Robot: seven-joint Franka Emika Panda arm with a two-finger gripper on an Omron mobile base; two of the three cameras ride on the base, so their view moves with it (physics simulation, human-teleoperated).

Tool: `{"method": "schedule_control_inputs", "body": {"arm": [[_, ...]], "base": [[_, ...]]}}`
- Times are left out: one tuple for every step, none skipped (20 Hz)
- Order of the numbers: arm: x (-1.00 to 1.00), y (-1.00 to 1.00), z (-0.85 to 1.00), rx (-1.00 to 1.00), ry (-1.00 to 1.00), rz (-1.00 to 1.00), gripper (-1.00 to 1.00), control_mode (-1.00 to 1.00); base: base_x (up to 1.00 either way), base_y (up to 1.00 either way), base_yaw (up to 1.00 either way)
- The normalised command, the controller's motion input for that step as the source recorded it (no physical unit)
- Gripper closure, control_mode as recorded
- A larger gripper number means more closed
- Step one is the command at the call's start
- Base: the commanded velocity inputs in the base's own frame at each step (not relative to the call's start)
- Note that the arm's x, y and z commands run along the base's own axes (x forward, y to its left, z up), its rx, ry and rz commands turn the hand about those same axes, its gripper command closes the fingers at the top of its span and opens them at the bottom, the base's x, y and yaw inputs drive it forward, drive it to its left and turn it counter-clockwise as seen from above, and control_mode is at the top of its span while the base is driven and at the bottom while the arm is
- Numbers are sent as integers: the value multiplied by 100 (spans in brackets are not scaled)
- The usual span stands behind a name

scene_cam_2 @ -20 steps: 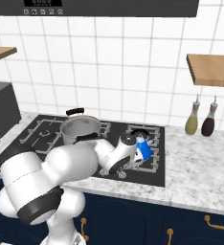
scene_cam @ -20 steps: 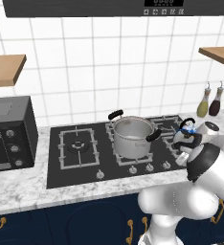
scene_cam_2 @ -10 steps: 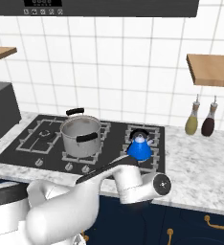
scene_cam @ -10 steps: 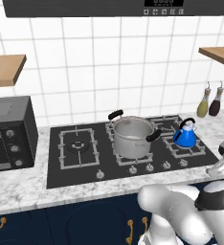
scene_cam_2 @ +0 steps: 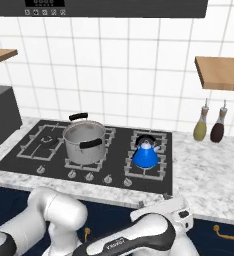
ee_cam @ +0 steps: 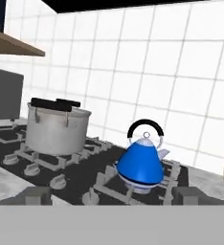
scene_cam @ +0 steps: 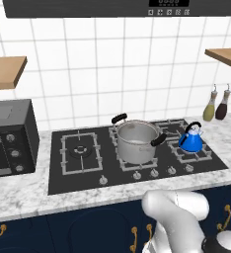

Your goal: Pick the kettle from the counter and place it on a stove burner. Then turn the burner on.

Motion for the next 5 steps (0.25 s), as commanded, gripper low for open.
{"method": "schedule_control_inputs", "body": {"arm": [[1, 0, 0, -1, 0, 0, -100, -100], [0, 0, 0, 0, 0, 0, -100, -100], [0, 0, 0, 0, 0, 0, -100, -100], [0, 0, 0, 0, 0, 0, -100, -100], [0, 0, 0, 0, 0, 0, -100, -100]], "base": [[0, 0, 0], [0, 0, 0], [0, 0, 0], [0, 0, 0], [0, 0, 0]]}}
